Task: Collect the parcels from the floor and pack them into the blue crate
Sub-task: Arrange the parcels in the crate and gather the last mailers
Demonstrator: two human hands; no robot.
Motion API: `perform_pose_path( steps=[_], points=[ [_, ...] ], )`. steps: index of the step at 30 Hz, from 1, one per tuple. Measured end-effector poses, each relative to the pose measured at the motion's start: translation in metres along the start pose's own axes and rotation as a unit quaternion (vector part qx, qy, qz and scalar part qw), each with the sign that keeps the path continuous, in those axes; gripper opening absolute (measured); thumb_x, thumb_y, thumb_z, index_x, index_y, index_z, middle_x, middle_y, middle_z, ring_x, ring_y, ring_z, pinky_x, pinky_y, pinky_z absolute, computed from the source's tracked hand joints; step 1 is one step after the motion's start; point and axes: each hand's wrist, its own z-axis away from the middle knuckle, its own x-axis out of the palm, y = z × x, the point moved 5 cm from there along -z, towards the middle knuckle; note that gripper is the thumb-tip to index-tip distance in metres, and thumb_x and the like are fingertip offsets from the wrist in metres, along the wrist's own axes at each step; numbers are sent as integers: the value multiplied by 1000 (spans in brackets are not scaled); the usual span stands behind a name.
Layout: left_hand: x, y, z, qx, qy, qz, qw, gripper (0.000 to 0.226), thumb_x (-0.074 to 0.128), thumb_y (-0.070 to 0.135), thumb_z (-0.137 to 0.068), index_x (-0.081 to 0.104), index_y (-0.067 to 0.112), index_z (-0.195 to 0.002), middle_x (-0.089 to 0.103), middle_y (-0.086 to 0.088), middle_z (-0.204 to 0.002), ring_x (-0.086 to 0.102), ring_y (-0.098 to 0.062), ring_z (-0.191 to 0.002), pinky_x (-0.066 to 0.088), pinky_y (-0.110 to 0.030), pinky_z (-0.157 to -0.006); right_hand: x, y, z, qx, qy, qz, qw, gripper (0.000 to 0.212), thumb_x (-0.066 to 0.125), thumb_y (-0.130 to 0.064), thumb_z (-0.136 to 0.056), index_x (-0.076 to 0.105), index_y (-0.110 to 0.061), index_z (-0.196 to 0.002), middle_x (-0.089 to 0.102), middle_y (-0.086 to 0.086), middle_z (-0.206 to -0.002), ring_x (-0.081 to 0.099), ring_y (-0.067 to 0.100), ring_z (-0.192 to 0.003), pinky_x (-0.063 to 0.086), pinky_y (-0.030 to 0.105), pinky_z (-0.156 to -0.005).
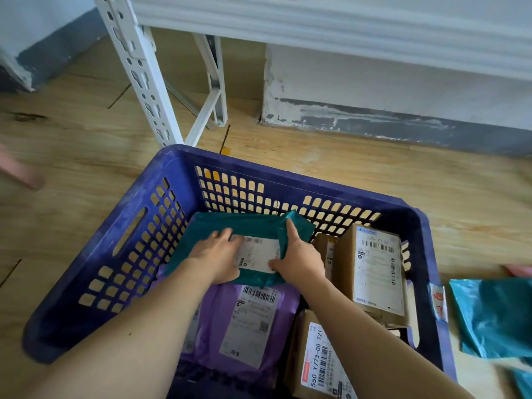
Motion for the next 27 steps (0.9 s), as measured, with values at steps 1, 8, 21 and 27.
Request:
perform_pose_path(
  steps=[1, 8, 21, 27],
  points=[
    [3, -4, 0, -11, -6, -8, 1000, 65, 52, 31, -87, 22, 25, -145, 24, -7, -149, 31, -30, -133, 43, -45, -98, -1, -1, 3, -7, 13, 76, 997, 92, 64, -33, -87, -3, -32, -150, 48, 10, -130, 59, 24, -104, 49, 31, -72],
    [23, -17, -1, -33, -47, -4, 998, 59, 34, 42, -99, 8, 27, -150, 12, -10, -156, 25, -36, -138, 37, -49, -106, -16, -22, 10, -180, 97, 297, 933, 49, 63, -34, -85, 50, -25, -130, 32, 8, -134, 33, 26, -124, 34, 39, -103],
    [55, -17, -23, -94, -77, 80, 989, 81, 46, 52, -92, -14, 43, -146, -32, 1, -153, -27, -32, -141, 20, -59, -113, 46, 7, -28, -13, -135, 224, 965, 86, 60, -30, -88, 1, -35, -149, 15, 20, -151, 34, 38, -131, 37, 48, -106],
    [55, -16, -25, -113, -133, 80, 981, 84, 50, 55, -89, -11, 44, -146, -25, -1, -156, -17, -35, -144, 15, -66, -110, 48, 16, -39, 13, -170, 218, 961, 101, 64, -44, -83, -10, -28, -150, 42, 17, -137, 51, 32, -118, 46, 42, -97]
  ],
)
